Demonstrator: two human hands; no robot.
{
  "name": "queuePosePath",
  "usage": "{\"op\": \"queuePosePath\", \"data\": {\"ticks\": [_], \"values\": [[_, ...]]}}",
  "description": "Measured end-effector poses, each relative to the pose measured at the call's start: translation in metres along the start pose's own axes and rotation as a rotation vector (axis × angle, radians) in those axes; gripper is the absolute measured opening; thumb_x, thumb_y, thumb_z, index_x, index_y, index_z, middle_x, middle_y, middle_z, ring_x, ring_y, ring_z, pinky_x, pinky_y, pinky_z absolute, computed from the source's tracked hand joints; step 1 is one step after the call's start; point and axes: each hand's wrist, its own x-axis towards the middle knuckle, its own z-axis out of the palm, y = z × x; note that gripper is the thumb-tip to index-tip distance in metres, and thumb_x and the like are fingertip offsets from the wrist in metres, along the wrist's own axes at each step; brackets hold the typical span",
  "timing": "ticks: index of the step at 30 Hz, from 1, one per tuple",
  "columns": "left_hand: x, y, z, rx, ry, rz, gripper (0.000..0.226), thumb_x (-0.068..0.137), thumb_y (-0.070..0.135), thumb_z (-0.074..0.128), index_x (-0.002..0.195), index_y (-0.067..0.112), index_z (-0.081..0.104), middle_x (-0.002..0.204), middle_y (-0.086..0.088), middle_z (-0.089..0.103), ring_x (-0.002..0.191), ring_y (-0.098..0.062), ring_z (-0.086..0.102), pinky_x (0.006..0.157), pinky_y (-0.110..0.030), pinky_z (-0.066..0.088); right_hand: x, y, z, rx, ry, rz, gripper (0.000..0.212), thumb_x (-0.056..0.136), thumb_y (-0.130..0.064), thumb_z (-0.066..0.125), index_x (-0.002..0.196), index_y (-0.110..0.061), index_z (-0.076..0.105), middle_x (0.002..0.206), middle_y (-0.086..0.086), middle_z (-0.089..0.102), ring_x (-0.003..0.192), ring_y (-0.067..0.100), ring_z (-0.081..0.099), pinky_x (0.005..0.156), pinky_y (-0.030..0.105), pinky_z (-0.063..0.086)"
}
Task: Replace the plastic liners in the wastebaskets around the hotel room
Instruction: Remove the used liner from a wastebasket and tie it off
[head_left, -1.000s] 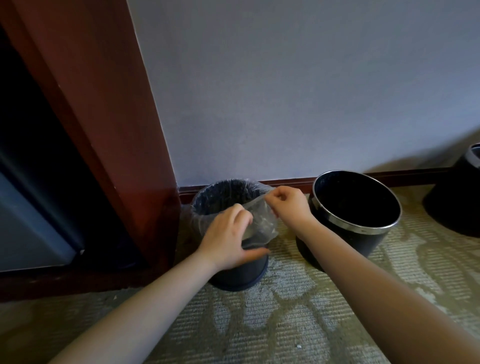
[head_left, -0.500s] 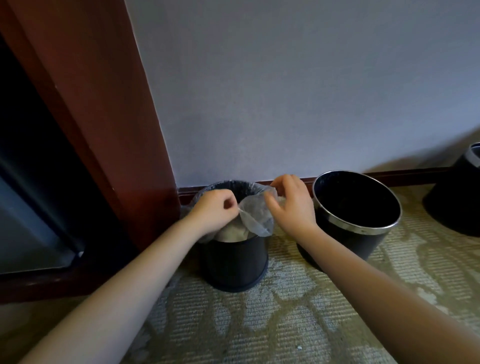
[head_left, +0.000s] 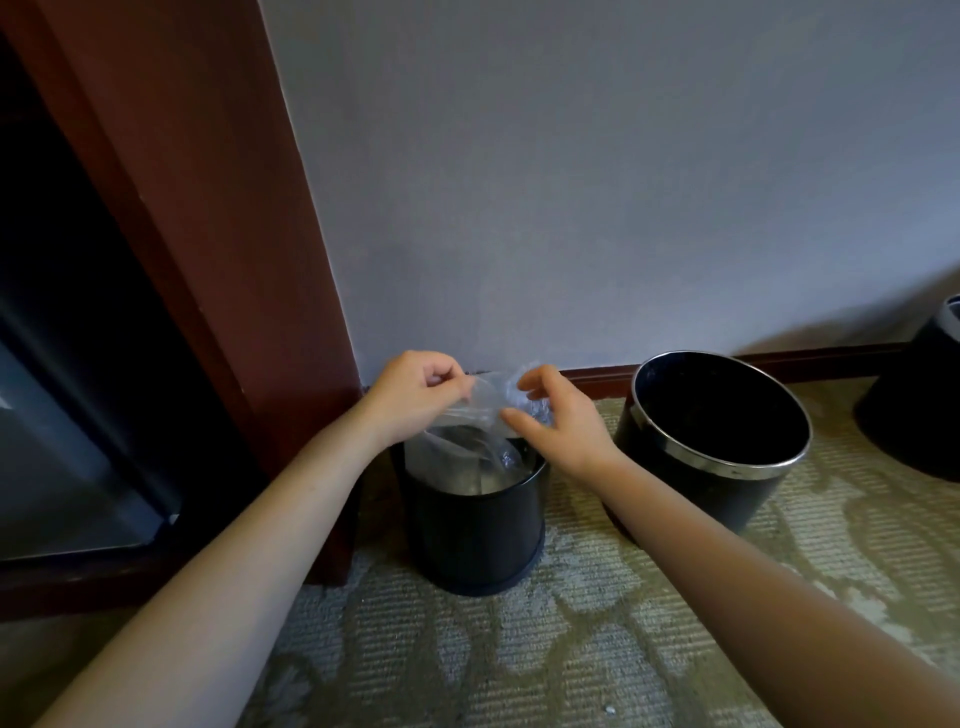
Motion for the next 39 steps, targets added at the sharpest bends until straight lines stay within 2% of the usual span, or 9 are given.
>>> {"op": "queuePosePath", "data": {"ticks": [3, 7, 15, 20, 23, 28, 32, 37, 39], "values": [[-0.001, 0.005, 0.002, 0.043, -0.019, 0.064, 0.019, 0.091, 0.012, 0.060, 0.073, 0.006, 0.066, 0.039, 0.018, 0.047, 0.040, 0.003, 0.043, 0.045, -0.008, 0.030, 0.003, -0.009, -0.002, 0.081, -0.200, 0.048, 0.043, 0.087, -0.032, 0.069, 0.126, -0.019, 0.054, 0.111, -0.003, 0.061, 0.106, 0.013, 0.056, 0.091, 0.029, 0.042], [0.001, 0.005, -0.007, 0.203, 0.063, 0.184, 0.024, 0.089, 0.016, 0.062, 0.066, 0.007, 0.062, 0.041, 0.008, 0.041, 0.044, -0.007, 0.037, 0.047, -0.015, 0.027, 0.005, -0.007, -0.010, -0.136, -0.397, 0.080, 0.033, 0.083, -0.042, 0.071, 0.077, -0.010, 0.066, 0.067, -0.005, 0.058, 0.066, 0.010, 0.054, 0.064, 0.028, 0.042], [0.005, -0.051, -0.005, 0.160, 0.032, 0.049, 0.055, 0.073, 0.052, 0.042, 0.062, 0.000, 0.057, 0.055, -0.013, 0.048, 0.054, -0.013, 0.044, 0.057, -0.030, 0.032, 0.017, -0.010, -0.042, 0.076, -0.190, 0.113, 0.037, 0.082, -0.036, 0.074, 0.062, -0.010, 0.056, 0.052, -0.007, 0.055, 0.048, 0.003, 0.049, 0.053, 0.019, 0.042], [0.009, -0.056, 0.003, 0.191, 0.039, -0.066, 0.058, 0.095, 0.048, 0.047, 0.064, 0.001, 0.056, 0.056, -0.006, 0.052, 0.060, -0.023, 0.055, 0.061, -0.034, 0.038, 0.016, -0.008, -0.042, -0.392, -0.640, 0.137, 0.044, 0.091, -0.049, 0.059, 0.060, -0.020, 0.046, 0.059, -0.006, 0.045, 0.056, 0.008, 0.043, 0.060, 0.020, 0.038], [0.012, -0.058, 0.005, 0.438, 0.019, -0.072, 0.045, 0.093, 0.041, 0.054, 0.059, 0.011, 0.051, 0.056, -0.003, 0.051, 0.058, -0.022, 0.054, 0.055, -0.032, 0.037, 0.012, 0.012, -0.037, -0.506, -0.754, 0.278, 0.055, 0.092, -0.064, 0.044, 0.075, -0.015, 0.062, 0.077, 0.000, 0.060, 0.077, 0.017, 0.055, 0.075, 0.029, 0.043], [0.027, -0.071, 0.002, 0.718, 0.126, -0.082, 0.023, 0.091, 0.033, 0.051, 0.080, 0.015, 0.059, 0.087, -0.002, 0.053, 0.084, -0.026, 0.055, 0.065, -0.032, 0.042, 0.023, 0.014, -0.029, -0.445, -0.383, 0.249, 0.053, 0.097, -0.059, 0.038, 0.088, -0.011, 0.059, 0.088, 0.007, 0.064, 0.083, 0.022, 0.058, 0.072, 0.034, 0.044], [0.045, -0.090, 0.005, 0.704, 0.138, -0.260, 0.040, 0.093, 0.042, 0.048, 0.115, 0.010, 0.057, 0.119, -0.010, 0.053, 0.108, -0.031, 0.053, 0.086, -0.041, 0.048, 0.035, 0.026, -0.010, -0.463, -0.002, 0.269, 0.045, 0.096, -0.055, 0.045, 0.110, -0.013, 0.055, 0.103, 0.006, 0.064, 0.096, 0.028, 0.059, 0.071, 0.036, 0.046], [0.039, -0.129, 0.037, 0.707, -0.037, -0.570, 0.096, 0.084, 0.065, 0.052, 0.150, 0.008, 0.012, 0.154, -0.013, 0.023, 0.132, -0.035, 0.037, 0.100, -0.044, 0.041, 0.041, 0.069, 0.024, -0.391, -0.014, 0.627, 0.082, 0.088, -0.064, 0.050, 0.144, -0.010, 0.029, 0.143, 0.015, 0.043, 0.128, 0.037, 0.044, 0.101, 0.047, 0.040], [0.035, -0.142, 0.046, 0.657, -0.028, -0.644, 0.096, 0.084, 0.065, 0.052, 0.149, 0.006, 0.014, 0.146, -0.015, 0.038, 0.124, -0.035, 0.047, 0.092, -0.041, 0.047, 0.045, 0.081, 0.034, -0.170, -0.010, 0.792, 0.097, 0.084, -0.067, 0.055, 0.151, -0.008, 0.017, 0.147, 0.017, 0.040, 0.129, 0.038, 0.045, 0.102, 0.047, 0.042]]}}
